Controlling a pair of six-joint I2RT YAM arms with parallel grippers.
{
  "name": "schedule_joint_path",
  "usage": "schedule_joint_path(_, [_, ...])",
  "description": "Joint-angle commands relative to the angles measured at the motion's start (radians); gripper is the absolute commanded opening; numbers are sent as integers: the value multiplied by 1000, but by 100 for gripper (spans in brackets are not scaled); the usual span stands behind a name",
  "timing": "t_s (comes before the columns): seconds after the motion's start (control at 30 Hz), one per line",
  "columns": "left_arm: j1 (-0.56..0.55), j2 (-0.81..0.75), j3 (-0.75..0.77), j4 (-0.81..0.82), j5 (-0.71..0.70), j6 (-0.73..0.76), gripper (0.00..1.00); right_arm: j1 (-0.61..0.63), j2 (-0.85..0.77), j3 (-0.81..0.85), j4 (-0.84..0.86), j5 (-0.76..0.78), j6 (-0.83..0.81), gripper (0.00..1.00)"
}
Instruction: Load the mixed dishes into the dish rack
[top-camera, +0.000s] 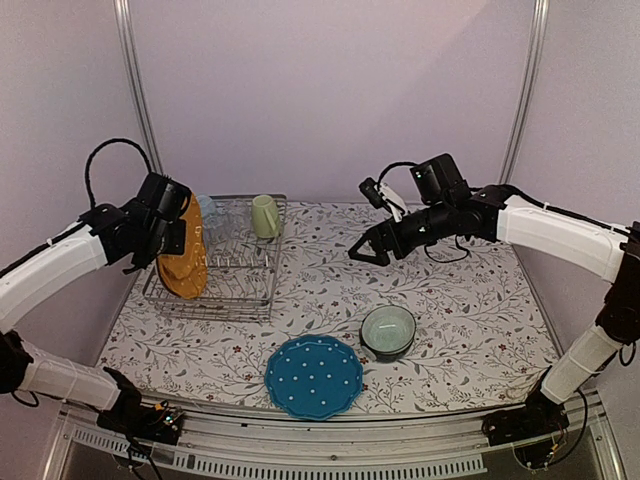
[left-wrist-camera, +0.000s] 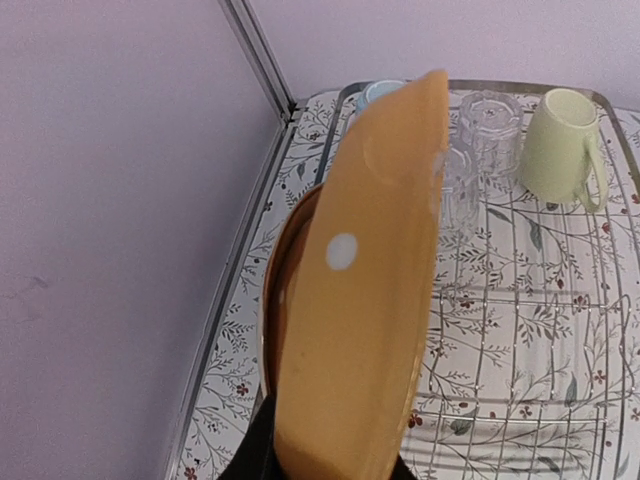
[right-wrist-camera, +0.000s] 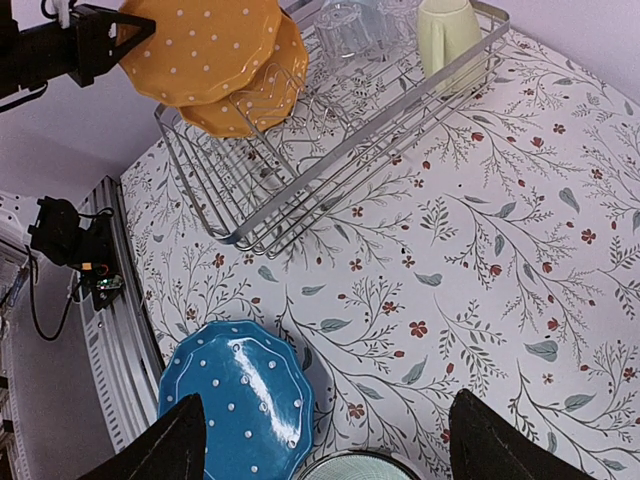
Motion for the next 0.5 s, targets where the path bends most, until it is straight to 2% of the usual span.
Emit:
schedule_joint_path(0.0, [25,7,50,114,-64,4,0,-2,15,-18,16,-11,-9,83])
schedule_joint_path(0.47, [54,32,-12,174,47,-17,0,-2,30,-15,17,-8,-12,83])
